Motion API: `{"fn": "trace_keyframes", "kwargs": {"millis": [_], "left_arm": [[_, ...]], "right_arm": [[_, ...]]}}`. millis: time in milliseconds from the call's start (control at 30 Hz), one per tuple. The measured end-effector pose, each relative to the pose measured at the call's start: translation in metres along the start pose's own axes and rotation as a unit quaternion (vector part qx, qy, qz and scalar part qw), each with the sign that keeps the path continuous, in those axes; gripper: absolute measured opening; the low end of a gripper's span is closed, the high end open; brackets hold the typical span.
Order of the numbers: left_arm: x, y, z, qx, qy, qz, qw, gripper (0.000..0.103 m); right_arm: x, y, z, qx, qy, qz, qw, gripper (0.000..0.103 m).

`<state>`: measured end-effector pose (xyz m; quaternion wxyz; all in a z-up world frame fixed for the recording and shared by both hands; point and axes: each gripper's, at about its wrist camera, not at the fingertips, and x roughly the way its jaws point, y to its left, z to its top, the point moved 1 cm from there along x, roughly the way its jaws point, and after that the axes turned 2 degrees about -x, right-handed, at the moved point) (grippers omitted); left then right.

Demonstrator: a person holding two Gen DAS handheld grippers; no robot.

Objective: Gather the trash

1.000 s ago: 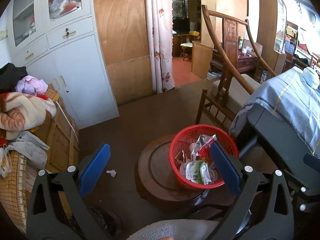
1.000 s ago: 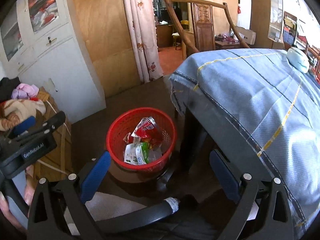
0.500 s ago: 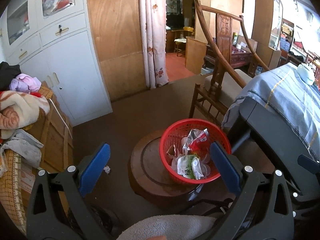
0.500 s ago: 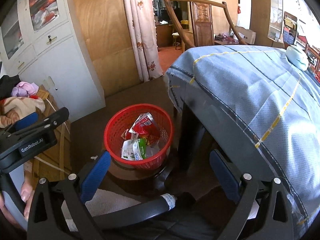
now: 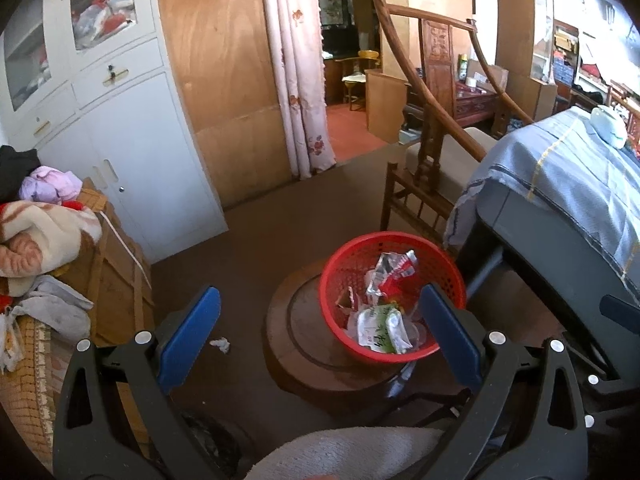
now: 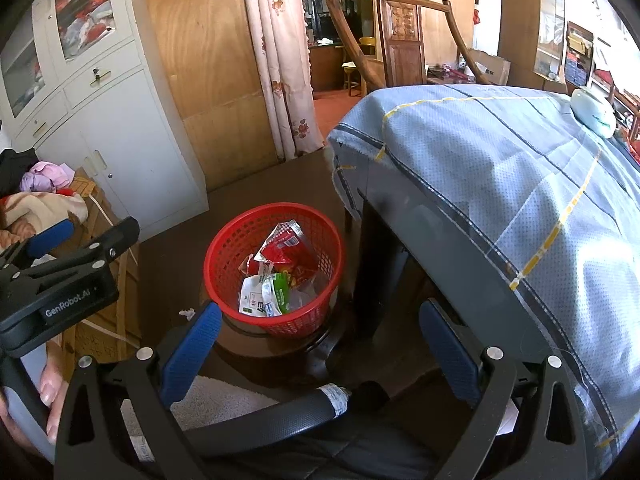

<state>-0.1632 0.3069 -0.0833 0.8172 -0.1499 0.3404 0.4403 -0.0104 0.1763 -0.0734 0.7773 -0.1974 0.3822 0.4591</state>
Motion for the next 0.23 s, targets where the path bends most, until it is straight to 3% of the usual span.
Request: {"fn": "trace_keyframes", "kwargs": {"millis": [233], "left_arm": [[0.0005, 0.0021, -0.0004, -0.007, 0.003, -0.005, 1.0, 0.096]], "right_arm": [[0.0, -0.002, -0.002, 0.003, 0.001, 0.001, 1.0, 0.097]]}}
